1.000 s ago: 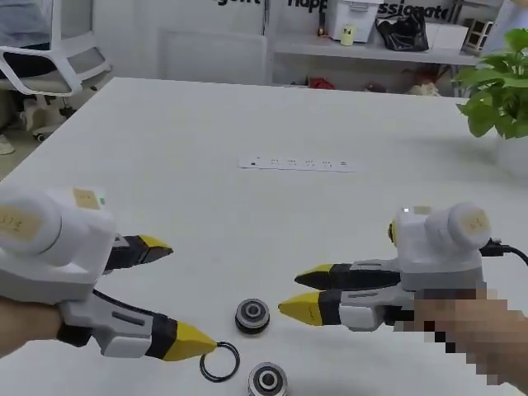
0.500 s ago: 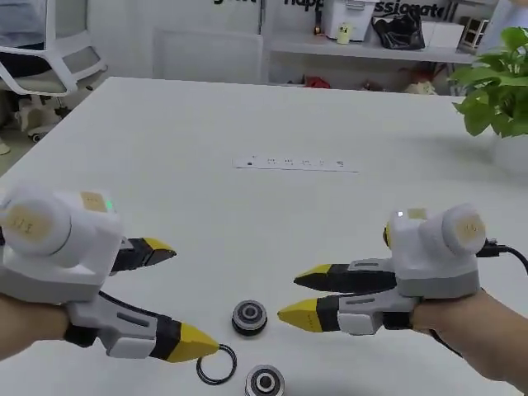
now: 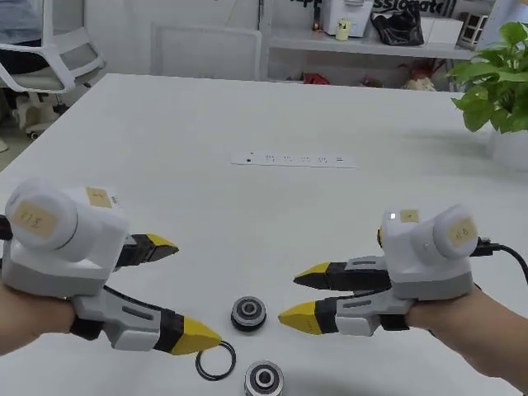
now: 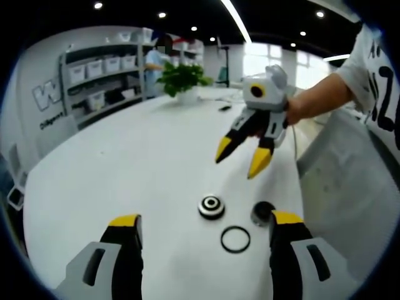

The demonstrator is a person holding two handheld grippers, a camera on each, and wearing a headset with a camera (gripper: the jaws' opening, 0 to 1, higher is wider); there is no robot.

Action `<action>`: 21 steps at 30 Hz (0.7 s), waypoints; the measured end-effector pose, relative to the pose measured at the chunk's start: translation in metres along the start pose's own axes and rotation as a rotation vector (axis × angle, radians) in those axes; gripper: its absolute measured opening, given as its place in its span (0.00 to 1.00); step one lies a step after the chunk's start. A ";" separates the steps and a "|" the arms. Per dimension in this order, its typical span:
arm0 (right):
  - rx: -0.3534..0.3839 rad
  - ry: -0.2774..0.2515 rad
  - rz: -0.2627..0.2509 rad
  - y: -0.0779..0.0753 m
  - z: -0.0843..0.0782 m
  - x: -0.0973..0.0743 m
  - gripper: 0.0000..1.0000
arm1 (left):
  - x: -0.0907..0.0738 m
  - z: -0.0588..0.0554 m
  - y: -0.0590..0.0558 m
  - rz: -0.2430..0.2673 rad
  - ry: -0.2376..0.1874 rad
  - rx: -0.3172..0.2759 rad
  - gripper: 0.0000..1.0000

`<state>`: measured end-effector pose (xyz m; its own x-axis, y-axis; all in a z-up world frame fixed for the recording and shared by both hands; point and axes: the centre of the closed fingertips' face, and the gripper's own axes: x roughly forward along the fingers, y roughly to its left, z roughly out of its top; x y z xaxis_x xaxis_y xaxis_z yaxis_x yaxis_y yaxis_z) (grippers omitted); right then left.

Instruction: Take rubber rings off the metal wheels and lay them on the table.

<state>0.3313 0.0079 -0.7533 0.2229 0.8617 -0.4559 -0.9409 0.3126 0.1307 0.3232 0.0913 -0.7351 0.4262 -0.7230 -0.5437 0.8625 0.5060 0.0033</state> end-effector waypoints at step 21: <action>-0.029 0.035 -0.001 -0.003 -0.010 0.013 0.38 | 0.010 -0.005 0.001 -0.011 0.010 0.003 0.80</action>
<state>0.3347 0.0143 -0.7688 0.2157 0.8467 -0.4863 -0.9476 0.3016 0.1048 0.3276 0.0868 -0.7448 0.4136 -0.7238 -0.5523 0.8681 0.4963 -0.0004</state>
